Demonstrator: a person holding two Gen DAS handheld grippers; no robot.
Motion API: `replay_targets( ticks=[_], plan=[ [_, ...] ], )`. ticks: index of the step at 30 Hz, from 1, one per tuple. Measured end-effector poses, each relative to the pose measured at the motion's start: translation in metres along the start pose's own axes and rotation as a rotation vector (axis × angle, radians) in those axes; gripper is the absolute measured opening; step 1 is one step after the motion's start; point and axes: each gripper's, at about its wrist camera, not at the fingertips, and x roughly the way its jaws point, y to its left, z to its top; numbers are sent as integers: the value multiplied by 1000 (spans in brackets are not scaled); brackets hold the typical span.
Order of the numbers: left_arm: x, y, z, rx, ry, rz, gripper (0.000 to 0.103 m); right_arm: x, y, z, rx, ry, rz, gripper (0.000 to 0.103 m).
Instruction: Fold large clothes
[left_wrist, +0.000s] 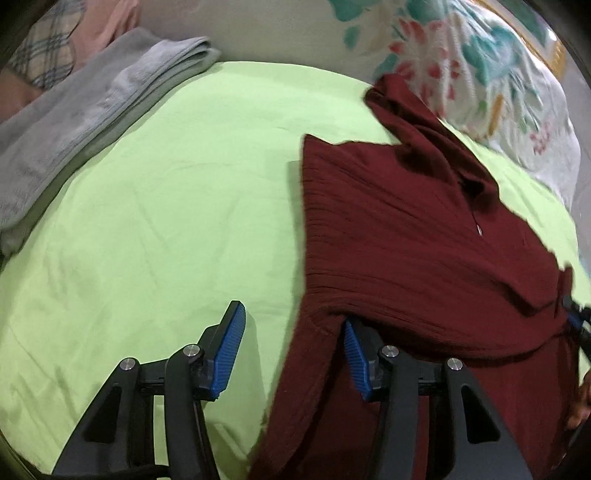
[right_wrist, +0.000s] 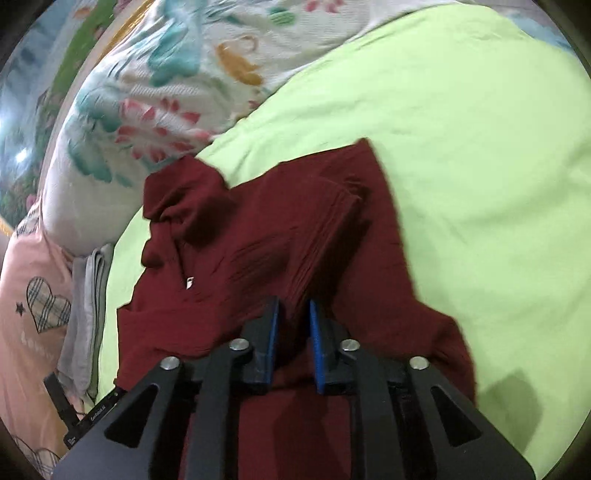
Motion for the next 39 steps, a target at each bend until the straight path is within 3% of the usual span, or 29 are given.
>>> replay_targets(
  ticks=[3,7,9,11,13,18,20,23,27,30,32,34,35,36,39],
  plan=[
    [-2,15,1,-57,-5,14,52,-4,-2,3,-6,-12,-14,24],
    [-1,27,-1,-111,3,-11,52,-4,5,6,-13,-3,4,42],
    [-1,28,-1,-114,2,-14,52,-3,8,3,-34,-1,-4,42],
    [0,29,-1,-119,2,-19,52,-2,9,0,-58,4,-11,37],
    [0,31,-1,-134,2,-30,52,-2,12,-2,-86,8,-18,20],
    [-5,35,-2,-132,35,-65,52,-17,-3,0,-31,-15,-108,22],
    [-18,34,-5,-104,39,-68,49,-33,-3,2,-41,-73,-130,33],
    [-46,27,-4,-56,-13,-148,47,-50,7,6,-99,-132,-104,48],
    [-57,-10,12,29,-52,-289,50,-28,26,11,-155,-32,-4,50],
    [-39,-39,21,66,-15,-341,50,-9,40,8,-215,37,17,50],
    [-16,-52,22,89,20,-335,50,6,41,7,-223,101,74,50],
    [7,-56,19,112,61,-285,49,17,31,7,-218,127,40,50],
    [17,-52,17,119,74,-261,43,19,24,9,-217,127,4,49],
    [20,-45,16,117,72,-270,36,18,17,12,-205,116,1,48],
    [14,-28,19,76,61,-314,37,2,8,25,-203,53,-62,49]
  ],
)
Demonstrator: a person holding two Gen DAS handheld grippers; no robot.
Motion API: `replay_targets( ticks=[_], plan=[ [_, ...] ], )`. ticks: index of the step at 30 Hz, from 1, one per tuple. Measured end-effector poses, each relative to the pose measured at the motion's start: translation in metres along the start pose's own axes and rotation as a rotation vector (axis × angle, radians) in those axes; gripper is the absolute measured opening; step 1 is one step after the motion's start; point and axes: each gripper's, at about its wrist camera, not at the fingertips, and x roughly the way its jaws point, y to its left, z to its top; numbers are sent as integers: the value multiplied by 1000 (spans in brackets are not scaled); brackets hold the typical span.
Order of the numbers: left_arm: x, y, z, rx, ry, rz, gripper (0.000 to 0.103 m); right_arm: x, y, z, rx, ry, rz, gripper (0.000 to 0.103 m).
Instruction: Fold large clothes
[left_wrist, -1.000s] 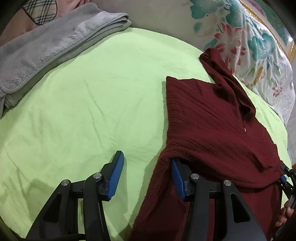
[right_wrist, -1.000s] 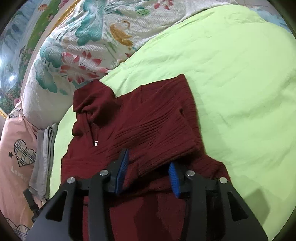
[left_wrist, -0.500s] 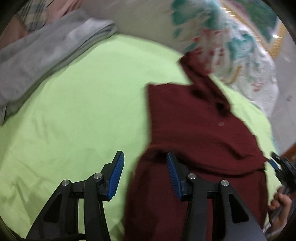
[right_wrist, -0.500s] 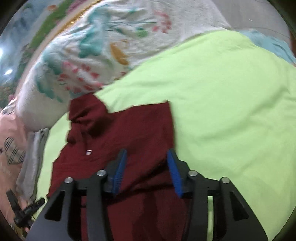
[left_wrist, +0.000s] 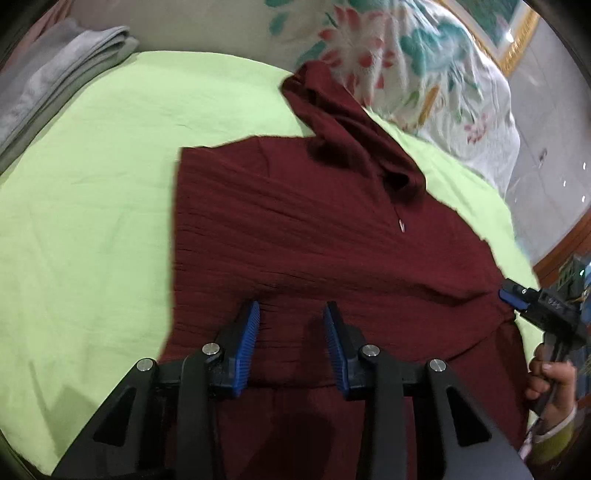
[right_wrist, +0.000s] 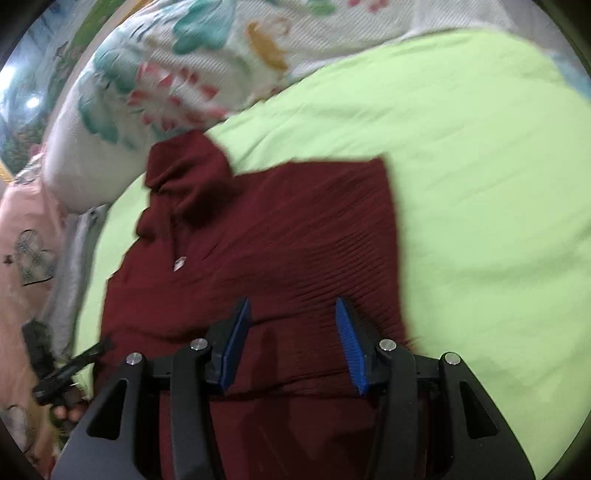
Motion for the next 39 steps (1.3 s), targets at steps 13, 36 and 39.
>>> replay_targets(
  ticks=[13,36,39],
  plan=[
    [19,-21,108,35,-65,118,52,57,139,83,-456,-59,141,64],
    [127,-25,236,170,-49,192,54,184,135,224,-431,-65,53,3],
    [140,-42,248,209,-50,178,55,173,107,232,-371,-70,66,3]
  ],
)
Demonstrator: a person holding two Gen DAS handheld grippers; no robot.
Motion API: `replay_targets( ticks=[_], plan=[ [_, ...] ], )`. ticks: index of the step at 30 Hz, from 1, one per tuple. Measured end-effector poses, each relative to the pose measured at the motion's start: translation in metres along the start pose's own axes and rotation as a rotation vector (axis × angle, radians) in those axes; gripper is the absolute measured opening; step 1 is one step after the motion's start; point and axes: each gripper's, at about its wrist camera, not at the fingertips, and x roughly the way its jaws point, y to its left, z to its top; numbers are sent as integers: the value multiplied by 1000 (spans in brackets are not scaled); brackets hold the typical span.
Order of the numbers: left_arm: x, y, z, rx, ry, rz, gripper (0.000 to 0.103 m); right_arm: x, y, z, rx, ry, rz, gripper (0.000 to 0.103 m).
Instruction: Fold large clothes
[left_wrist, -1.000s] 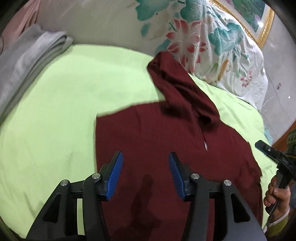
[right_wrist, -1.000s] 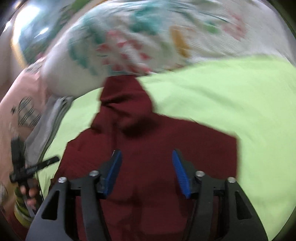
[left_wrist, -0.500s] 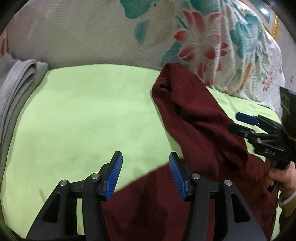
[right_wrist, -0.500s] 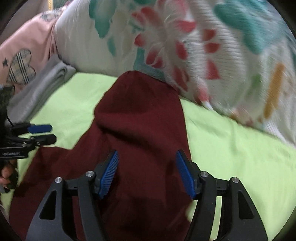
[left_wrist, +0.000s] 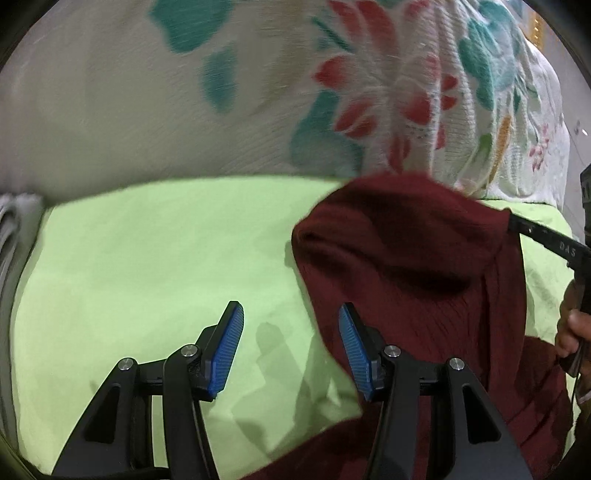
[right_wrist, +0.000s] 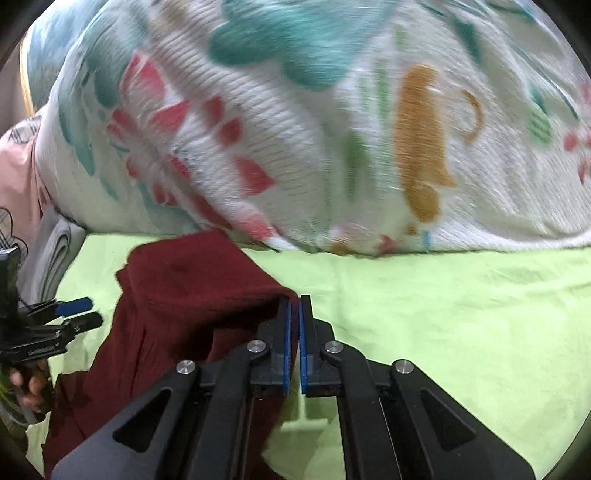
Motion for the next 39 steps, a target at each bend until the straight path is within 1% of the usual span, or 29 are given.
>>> replay_targets(
  ticks=[2,5,7,10,12,13,14,15,16,17,18,19,21,23,26,27,28,29,30,31,32,33,34,35,37,39],
  plan=[
    [11,-13,11,24,9,-10,55,2,-4,-4,10,23,15,3],
    [27,-31,25,86,16,-3,56,7,-7,-9,18,29,22,3],
    [42,-39,31,113,44,20,56,11,-12,-13,52,34,40,3],
    [53,-36,33,86,68,17,57,14,-13,-17,71,47,43,4],
    [43,-23,31,26,47,-36,56,13,-15,-17,54,54,46,5],
    [32,-14,29,3,17,-82,56,11,-14,-16,36,58,46,7],
    [24,-9,28,1,-7,-93,57,8,-9,-17,3,56,42,11],
    [19,-5,27,5,-19,-86,58,5,-1,-17,-42,47,30,16],
    [17,-2,28,14,-26,-71,58,4,5,-18,-73,38,21,33],
    [17,-1,28,21,-17,-66,59,1,13,-18,-117,24,10,56],
    [20,-1,30,30,-3,-61,59,0,23,-17,-163,7,-8,66],
    [23,-3,31,38,10,-57,59,0,30,-18,-199,-6,-24,73],
    [31,-10,31,64,40,-72,59,5,47,-18,-280,-4,-54,73],
    [34,-15,27,81,52,-74,59,14,56,-18,-336,31,-80,73],
    [27,-8,18,79,38,-122,59,21,51,-19,-345,56,-78,73],
    [25,-8,17,82,35,-126,59,23,48,-19,-339,60,-79,72],
    [24,-4,15,87,34,-120,59,25,45,-19,-334,60,-83,63],
    [28,-3,16,92,43,-95,58,28,41,-18,-324,64,-92,33],
    [34,-6,18,90,56,-69,57,32,37,-17,-299,78,-106,19],
    [42,-5,21,79,70,-57,54,35,29,-13,-237,85,-115,4],
    [49,-4,26,55,78,-69,48,33,22,-11,-188,75,-106,4],
    [53,-6,29,45,78,-81,36,30,15,-7,-131,59,-84,3],
    [56,-8,33,39,78,-92,27,26,7,-4,-72,39,-60,3],
    [59,-12,35,39,81,-99,7,20,0,-1,-20,20,-41,0],
    [57,-25,38,49,55,-74,7,9,-8,3,32,-5,-33,0],
    [38,-31,34,79,7,-65,6,-6,-12,6,43,-27,-30,0]
  ],
)
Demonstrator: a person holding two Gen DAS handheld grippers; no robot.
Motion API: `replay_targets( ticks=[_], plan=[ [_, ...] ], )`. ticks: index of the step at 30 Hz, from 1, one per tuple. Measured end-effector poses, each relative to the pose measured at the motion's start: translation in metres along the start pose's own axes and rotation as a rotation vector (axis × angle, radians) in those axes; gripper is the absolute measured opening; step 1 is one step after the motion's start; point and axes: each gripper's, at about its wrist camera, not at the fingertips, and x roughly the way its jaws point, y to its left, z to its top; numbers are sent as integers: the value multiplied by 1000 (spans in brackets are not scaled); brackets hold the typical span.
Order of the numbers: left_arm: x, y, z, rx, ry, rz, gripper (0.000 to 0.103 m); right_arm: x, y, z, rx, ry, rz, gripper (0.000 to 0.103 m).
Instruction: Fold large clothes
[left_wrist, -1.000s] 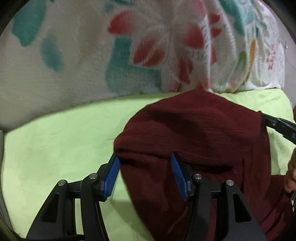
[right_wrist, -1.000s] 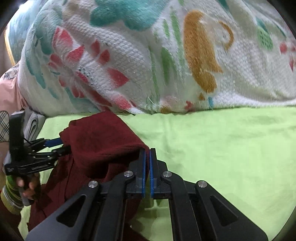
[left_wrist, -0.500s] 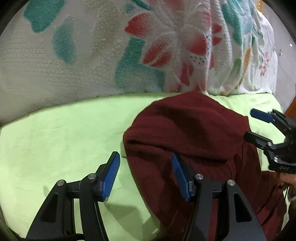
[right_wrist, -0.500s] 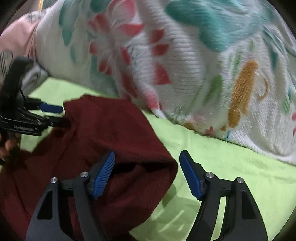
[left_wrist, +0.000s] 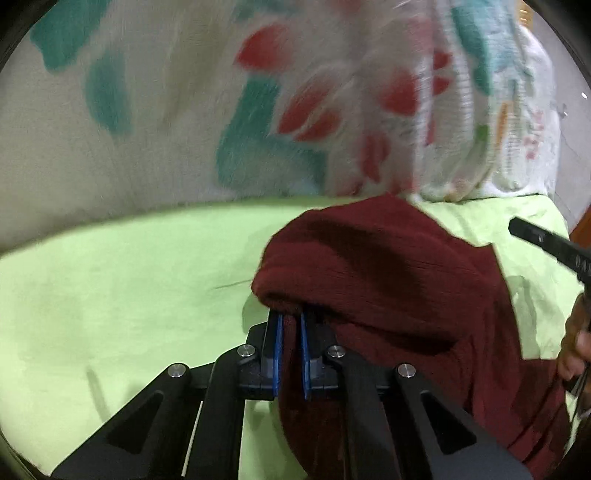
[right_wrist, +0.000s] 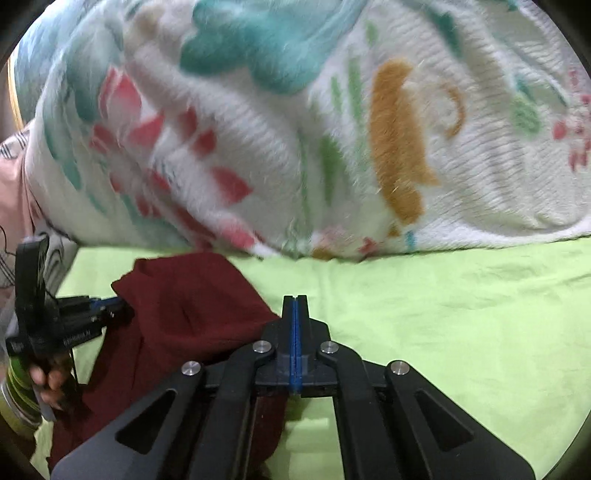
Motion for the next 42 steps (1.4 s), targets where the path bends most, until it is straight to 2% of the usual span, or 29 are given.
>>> replay_targets(
  ticks=[3,4,6,7,8,9,10,13,16,19,22,23,24,25,26,30,35,39,42],
  plan=[
    [-20,-10,-5,31,-37,-8,6,-11,6,2,-29,31,40,0],
    [-24,-12,-5,37,-39,-7,6,-9,13,1,-64,59,19,0],
    [-28,-14,-5,53,-39,1,6,-3,27,-1,-130,93,-9,9],
    [-28,-15,-4,62,-40,4,6,1,35,-3,-157,102,-6,32],
    [-28,-15,-3,70,-40,6,6,4,44,-6,-193,103,-7,59],
    [-30,-14,-4,71,-39,8,6,5,50,-9,-228,100,-13,68],
    [-29,-15,-4,71,-39,10,6,5,56,-12,-271,95,-24,71],
    [-25,-13,-6,67,-37,6,7,10,71,-21,-376,103,-19,71],
    [-18,-9,-8,65,-28,8,7,29,90,-31,-534,121,-77,72],
    [-14,-4,-10,55,-19,10,7,41,106,-43,-669,151,-52,72],
    [-13,-2,-10,55,-20,8,7,49,111,-49,-727,153,-83,72],
    [-12,-2,-10,54,-20,8,7,52,110,-48,-721,152,-93,65],
    [-13,-2,-11,53,-22,10,7,54,106,-44,-688,159,-75,53],
    [-14,-3,-11,51,-25,11,7,55,101,-41,-648,168,-58,18],
    [-16,-3,-12,49,-31,12,6,53,93,-35,-581,177,-31,10],
    [-36,-8,-14,25,-72,-4,6,14,70,-22,-405,88,40,8],
    [-101,-30,-43,23,-158,-51,6,-71,70,-29,-349,-34,72,8],
    [-154,-54,-90,46,-203,-69,6,-141,86,-64,-324,-62,106,8],
    [-182,-73,-135,57,-210,-59,6,-177,99,-114,-308,-35,129,8]
  ],
)
